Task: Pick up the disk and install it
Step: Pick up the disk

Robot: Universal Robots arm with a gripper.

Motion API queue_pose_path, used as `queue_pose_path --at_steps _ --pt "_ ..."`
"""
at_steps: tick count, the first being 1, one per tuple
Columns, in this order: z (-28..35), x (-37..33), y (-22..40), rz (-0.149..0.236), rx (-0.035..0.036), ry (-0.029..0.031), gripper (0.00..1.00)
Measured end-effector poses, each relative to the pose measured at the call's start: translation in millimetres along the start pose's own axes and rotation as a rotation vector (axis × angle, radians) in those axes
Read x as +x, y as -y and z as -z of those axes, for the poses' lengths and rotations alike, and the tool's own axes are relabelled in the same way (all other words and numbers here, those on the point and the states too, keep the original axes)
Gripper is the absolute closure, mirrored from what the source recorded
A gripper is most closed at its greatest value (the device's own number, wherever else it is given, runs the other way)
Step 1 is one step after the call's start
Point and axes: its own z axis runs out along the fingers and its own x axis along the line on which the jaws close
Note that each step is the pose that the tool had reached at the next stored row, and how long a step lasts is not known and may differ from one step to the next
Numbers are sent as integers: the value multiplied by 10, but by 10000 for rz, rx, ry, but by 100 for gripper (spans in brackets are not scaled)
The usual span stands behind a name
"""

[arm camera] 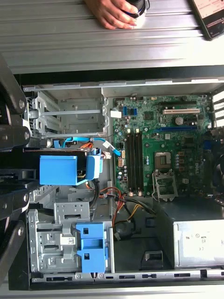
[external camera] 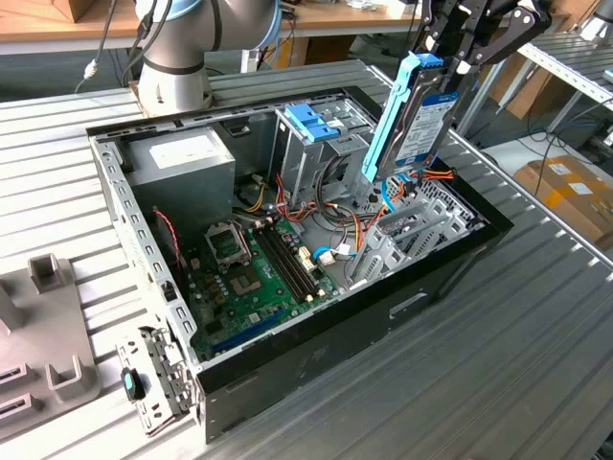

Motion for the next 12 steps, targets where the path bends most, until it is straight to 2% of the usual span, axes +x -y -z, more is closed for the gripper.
queue_pose_path --at_steps 12 --pt "0 25 1 0 0 1 65"
